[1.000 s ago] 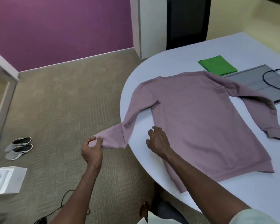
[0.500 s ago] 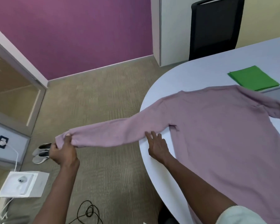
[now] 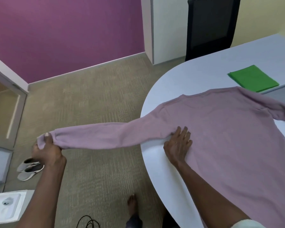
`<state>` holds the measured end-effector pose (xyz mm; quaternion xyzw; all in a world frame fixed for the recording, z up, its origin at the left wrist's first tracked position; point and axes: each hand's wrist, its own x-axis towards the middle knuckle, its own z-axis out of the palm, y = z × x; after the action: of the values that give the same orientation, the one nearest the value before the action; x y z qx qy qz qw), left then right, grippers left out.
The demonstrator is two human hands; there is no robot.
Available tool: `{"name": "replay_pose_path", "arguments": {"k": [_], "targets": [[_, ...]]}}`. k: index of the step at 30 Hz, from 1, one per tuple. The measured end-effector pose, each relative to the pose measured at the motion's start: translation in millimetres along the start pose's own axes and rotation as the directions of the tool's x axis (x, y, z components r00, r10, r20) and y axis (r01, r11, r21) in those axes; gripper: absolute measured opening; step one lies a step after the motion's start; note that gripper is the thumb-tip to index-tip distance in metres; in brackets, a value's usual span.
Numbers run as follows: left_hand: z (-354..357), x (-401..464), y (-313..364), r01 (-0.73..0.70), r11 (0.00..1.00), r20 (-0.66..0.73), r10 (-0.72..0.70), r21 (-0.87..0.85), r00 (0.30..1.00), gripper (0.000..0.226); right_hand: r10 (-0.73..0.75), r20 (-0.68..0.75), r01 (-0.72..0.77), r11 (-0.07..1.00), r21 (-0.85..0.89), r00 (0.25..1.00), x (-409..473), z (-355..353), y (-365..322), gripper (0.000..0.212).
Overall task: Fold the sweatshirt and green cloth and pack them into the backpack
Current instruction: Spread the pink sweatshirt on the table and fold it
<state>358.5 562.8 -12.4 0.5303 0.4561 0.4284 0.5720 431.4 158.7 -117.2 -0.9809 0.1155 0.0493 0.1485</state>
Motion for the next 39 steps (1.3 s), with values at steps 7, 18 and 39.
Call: {"name": "replay_pose_path", "arguments": {"k": [7,18,39], "targets": [[64,43,8,0.018,1.0,0.116,-0.019,0.01,0.993,0.032,-0.144,0.306,0.108,0.985,0.131,0.941,-5,15,-32,0.063],[116,0,-20,0.116,0.99,0.517,-0.141,0.079,0.844,0.021,0.101,0.433,-0.146,0.987,0.071,0.896,-20,20,-25,0.089],[169,-259,-106,-0.665,0.635,0.869,-0.492,0.393,0.044,0.033,0.208,-0.105,-0.178,0.954,0.242,0.973,-113,45,88,0.019]]}}
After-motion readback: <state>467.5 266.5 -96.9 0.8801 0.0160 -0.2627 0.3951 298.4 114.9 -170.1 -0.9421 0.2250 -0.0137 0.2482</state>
